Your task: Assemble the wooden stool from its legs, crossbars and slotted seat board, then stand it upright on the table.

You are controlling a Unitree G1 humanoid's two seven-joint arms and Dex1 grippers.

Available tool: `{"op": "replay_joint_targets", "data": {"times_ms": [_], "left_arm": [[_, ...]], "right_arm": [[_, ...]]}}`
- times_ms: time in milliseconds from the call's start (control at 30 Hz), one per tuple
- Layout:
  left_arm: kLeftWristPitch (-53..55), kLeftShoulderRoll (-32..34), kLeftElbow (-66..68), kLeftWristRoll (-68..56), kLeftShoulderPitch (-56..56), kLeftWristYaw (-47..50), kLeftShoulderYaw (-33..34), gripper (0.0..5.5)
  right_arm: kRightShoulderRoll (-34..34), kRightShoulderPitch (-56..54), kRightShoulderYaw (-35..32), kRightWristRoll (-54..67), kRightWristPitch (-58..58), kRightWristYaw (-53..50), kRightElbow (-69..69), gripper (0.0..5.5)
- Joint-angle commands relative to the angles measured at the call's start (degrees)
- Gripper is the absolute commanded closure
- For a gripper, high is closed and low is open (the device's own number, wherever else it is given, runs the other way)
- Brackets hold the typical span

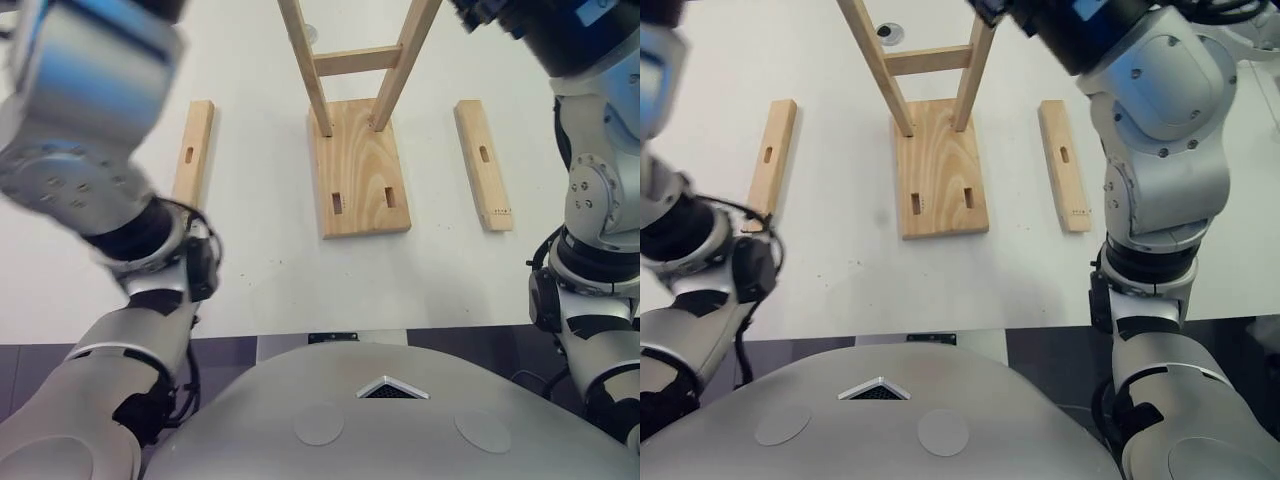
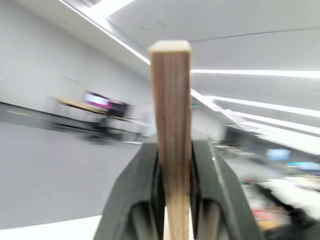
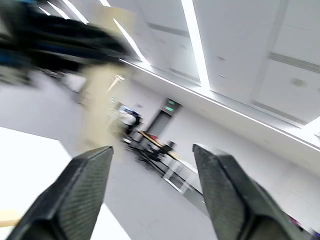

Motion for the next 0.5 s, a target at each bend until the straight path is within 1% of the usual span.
{"op": "replay_joint_targets", "data": {"times_ms": [33, 67, 100, 133, 167, 233, 333, 400, 500], "left_arm": [[-3.8, 16.7, 3.6, 21.0, 16.9, -14.5, 0.7, 5.1], [-7.7, 18.8, 6.5, 28.0, 22.0, -18.5, -2.3, 5.1], [-11.1, 18.7, 9.6, 33.2, 25.8, -20.9, -5.5, 5.1], [-13.6, 17.6, 11.9, 36.6, 28.2, -22.1, -7.3, 5.1], [-16.6, 15.0, 14.5, 38.7, 29.8, -23.3, -8.4, 5.1], [-25.2, 11.2, 20.7, 45.0, 33.4, -25.3, -10.1, 5.1], [-35.3, 6.0, 28.3, 49.4, 36.3, -28.3, -9.8, 5.1], [-39.1, 1.3, 30.5, 46.5, 36.9, -30.1, -7.2, 5.1], [-40.0, -2.8, 30.2, 41.4, 36.3, -31.9, -3.8, 5.1]], "right_arm": [[-0.1, 2.0, -6.5, -0.3, 1.3, -3.8, -0.2, 2.17], [-0.1, 2.6, -7.3, -0.9, 0.7, -4.4, 0.5, 2.17], [-0.1, 3.3, -7.2, -1.7, -0.1, -4.7, 1.2, 2.17], [0.1, 3.9, -6.9, -2.3, -0.8, -4.8, 1.7, 2.17], [0.2, 4.7, -6.6, -2.9, -1.5, -5.1, 2.1, 2.17], [0.6, 7.1, -6.9, -3.3, -2.5, -5.5, 2.7, 2.17], [0.8, 10.2, -7.4, -3.5, -3.2, -5.7, 2.8, 2.17], [0.9, 11.4, -7.1, -3.6, -3.7, -5.5, 3.2, 2.17], [1.0, 12.0, -6.8, -3.4, -4.3, -5.2, 3.8, 2.17]]}}
